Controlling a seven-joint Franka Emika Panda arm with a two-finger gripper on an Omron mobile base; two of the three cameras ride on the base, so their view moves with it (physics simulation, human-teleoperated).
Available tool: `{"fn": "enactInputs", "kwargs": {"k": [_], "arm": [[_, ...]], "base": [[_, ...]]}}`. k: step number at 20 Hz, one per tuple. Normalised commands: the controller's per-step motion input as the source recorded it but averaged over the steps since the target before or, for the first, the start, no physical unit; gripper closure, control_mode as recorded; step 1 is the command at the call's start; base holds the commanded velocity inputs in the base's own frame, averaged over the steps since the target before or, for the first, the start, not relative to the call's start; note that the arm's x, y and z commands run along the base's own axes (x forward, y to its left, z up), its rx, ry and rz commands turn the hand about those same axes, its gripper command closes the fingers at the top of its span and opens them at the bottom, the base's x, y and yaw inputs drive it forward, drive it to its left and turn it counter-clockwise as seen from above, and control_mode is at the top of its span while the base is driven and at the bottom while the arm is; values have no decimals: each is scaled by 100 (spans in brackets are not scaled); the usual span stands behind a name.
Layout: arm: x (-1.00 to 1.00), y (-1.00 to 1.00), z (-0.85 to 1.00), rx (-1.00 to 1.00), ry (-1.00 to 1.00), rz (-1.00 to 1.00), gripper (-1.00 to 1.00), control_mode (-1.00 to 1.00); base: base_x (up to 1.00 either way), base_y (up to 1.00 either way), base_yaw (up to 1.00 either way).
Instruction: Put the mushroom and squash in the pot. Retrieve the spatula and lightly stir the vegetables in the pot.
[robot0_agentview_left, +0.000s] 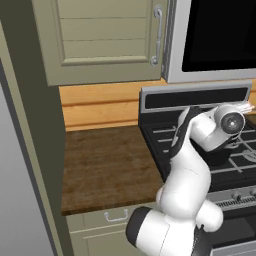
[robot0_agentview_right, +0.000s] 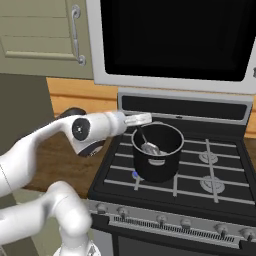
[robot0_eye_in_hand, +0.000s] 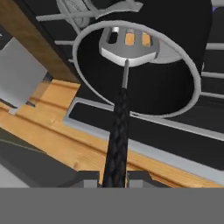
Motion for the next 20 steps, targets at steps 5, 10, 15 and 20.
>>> {"fn": "enactInputs", "kwargs": {"k": [5,10,15,20], "arm": [[48,23,0,9,-8,15,100,-100],[18,17,0,10,-8,21,100,-100],[-1,17,0,14,-3,24,100,-100],[-29,30,0,11,-1,21,100,-100]], "base": [[0,0,0],[0,0,0],[0,0,0],[0,0,0]]}}
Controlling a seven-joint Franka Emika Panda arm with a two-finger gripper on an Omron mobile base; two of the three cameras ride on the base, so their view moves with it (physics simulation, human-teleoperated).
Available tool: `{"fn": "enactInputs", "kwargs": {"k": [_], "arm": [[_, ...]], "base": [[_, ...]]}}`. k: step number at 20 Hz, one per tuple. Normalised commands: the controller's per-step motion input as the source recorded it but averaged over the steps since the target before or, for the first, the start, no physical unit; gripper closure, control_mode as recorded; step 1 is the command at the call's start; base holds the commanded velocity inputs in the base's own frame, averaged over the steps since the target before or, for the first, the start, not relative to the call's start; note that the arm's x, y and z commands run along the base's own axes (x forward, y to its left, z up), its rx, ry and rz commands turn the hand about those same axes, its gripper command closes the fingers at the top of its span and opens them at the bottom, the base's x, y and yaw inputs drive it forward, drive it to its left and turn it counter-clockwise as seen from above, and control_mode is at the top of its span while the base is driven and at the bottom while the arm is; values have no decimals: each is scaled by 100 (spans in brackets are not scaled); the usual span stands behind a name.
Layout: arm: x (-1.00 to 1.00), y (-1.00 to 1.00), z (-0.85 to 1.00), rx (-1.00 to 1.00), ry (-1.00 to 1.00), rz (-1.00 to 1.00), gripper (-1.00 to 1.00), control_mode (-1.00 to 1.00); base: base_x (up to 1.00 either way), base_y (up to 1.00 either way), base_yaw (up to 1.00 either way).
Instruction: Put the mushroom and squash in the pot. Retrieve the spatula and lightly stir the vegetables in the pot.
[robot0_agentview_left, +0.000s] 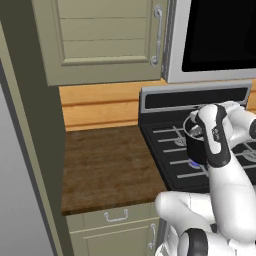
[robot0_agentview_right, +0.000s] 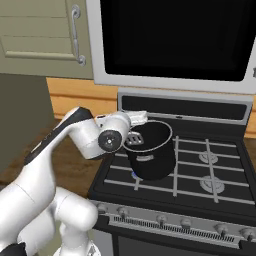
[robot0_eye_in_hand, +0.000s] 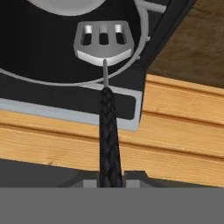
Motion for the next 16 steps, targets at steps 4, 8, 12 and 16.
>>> {"fn": "enactInputs", "kwargs": {"k": [4,8,12,16], "arm": [[-27,6,7,2,0,9,100,-100],[2,-12,52,0,-8,0,100,-100],[0,-7,54,0,-8,0,100,-100],[0,-5,25,0,-5,0,100,-100]], "base": [[0,0,0],[0,0,0],[0,0,0],[0,0,0]]}}
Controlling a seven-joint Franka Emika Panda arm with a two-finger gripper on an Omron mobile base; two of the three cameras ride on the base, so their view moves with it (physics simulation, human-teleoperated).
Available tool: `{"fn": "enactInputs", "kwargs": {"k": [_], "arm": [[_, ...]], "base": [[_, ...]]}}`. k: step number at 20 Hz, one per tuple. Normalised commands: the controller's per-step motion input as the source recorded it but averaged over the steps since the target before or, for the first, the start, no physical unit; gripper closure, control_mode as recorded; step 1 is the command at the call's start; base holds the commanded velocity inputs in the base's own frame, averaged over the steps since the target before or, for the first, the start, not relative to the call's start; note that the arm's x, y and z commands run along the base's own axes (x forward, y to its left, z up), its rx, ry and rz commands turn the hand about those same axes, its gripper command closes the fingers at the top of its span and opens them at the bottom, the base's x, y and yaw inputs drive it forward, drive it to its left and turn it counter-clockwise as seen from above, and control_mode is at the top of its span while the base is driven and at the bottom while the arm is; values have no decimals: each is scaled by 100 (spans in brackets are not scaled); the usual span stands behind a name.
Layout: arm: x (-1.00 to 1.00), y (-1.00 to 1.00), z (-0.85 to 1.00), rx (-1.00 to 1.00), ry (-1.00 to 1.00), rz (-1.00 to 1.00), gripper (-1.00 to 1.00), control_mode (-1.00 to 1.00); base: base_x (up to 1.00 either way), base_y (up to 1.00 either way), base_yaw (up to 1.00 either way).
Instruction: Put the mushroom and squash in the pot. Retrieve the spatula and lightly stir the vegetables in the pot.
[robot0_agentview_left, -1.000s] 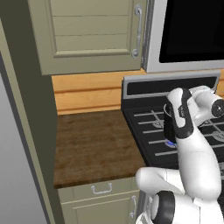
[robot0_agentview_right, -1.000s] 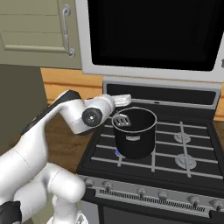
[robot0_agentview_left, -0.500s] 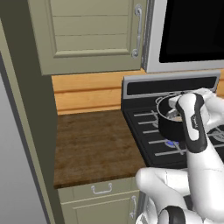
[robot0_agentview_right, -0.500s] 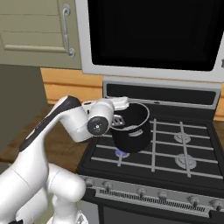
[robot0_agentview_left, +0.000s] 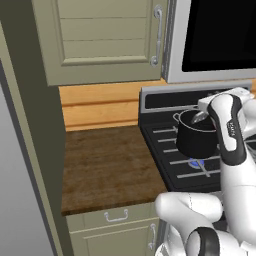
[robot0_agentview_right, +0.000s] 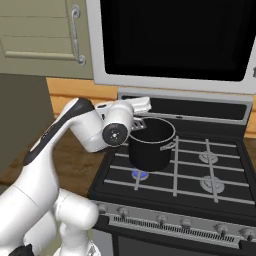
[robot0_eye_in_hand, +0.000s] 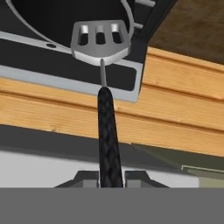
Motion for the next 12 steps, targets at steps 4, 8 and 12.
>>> {"fn": "enactInputs", "kwargs": {"k": [4,8,12], "arm": [[0,0,0,-2,-2,0,100,-100],[0,-5,-8,-5,-2,0,100,-100],[0,-7,-15,-10,-4,0,100,-100]], "base": [[0,0,0],[0,0,0],[0,0,0]]}}
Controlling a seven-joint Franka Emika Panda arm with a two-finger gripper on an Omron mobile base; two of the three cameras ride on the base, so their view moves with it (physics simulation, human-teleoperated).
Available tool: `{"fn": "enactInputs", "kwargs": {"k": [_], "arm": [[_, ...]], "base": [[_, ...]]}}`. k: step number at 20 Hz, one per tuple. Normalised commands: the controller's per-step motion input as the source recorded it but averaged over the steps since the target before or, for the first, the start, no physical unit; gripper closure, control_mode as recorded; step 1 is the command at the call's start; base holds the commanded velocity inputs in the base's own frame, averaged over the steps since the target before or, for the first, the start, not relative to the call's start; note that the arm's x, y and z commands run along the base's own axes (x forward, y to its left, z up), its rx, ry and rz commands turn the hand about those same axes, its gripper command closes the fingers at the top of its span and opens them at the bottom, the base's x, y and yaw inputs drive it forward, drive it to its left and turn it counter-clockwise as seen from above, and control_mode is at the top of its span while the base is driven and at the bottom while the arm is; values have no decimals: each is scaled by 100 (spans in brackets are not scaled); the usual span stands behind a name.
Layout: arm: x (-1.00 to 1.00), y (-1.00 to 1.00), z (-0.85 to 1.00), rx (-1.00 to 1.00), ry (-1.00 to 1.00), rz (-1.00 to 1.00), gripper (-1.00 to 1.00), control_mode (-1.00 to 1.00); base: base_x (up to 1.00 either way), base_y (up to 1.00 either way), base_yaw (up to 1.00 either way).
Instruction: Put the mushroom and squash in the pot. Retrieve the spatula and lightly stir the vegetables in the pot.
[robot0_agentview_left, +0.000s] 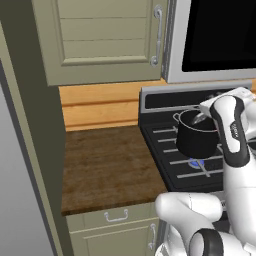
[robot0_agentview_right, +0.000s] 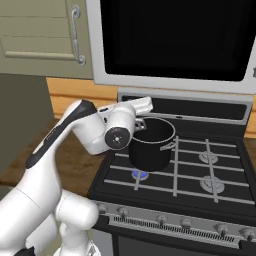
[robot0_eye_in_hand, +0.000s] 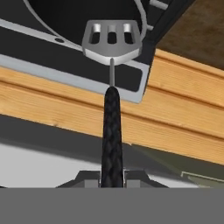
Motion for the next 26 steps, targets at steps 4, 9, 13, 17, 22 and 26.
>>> {"fn": "enactInputs", "kwargs": {"k": [4,9,13,17,22,26], "arm": [[0,-8,-27,-17,-5,0,100,-100],[1,-5,-40,-9,1,0,100,-100],[6,-3,-28,0,9,0,100,-100],[18,0,-21,0,15,0,100,-100],[26,-2,-18,0,18,0,100,-100],[15,-8,-24,0,14,0,100,-100]], "base": [[0,0,0],[0,0,0],[0,0,0],[0,0,0],[0,0,0],[0,0,0]]}}
